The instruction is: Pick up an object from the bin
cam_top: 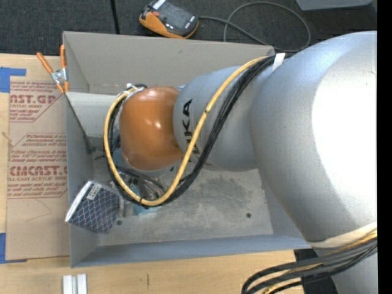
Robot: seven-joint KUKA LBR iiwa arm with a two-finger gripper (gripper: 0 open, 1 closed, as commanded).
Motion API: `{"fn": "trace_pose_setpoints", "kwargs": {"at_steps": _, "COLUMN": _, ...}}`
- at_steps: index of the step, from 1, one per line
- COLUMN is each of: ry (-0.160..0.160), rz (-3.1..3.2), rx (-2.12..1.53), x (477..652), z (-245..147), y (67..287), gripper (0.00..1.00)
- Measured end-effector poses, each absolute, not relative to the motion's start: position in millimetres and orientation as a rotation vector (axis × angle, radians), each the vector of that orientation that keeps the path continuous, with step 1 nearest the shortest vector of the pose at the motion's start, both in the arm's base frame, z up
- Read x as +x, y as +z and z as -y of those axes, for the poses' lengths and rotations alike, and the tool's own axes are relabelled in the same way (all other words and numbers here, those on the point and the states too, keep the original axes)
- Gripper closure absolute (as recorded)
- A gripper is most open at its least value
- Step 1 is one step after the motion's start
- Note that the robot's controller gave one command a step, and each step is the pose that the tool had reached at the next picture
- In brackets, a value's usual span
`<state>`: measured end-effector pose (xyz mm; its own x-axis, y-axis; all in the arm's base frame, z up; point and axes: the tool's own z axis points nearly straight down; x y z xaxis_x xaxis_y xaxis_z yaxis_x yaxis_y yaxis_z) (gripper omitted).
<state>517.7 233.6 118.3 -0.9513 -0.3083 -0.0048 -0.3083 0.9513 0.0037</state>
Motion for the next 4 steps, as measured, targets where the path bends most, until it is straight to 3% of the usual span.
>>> {"fn": "trace_pose_setpoints", "kwargs": {"at_steps": 1, "ry": 0.011, "rz": -3.086, "rx": -0.508, "x": 504.0, "z": -225.4, "y": 141.4, "gripper": 1.0}}
{"fn": "trace_pose_setpoints", "kwargs": {"at_steps": 4, "ry": 0.011, "rz": -3.098, "rx": -0.429, "x": 507.6, "z": -218.7, "y": 296.2, "gripper": 1.0}}
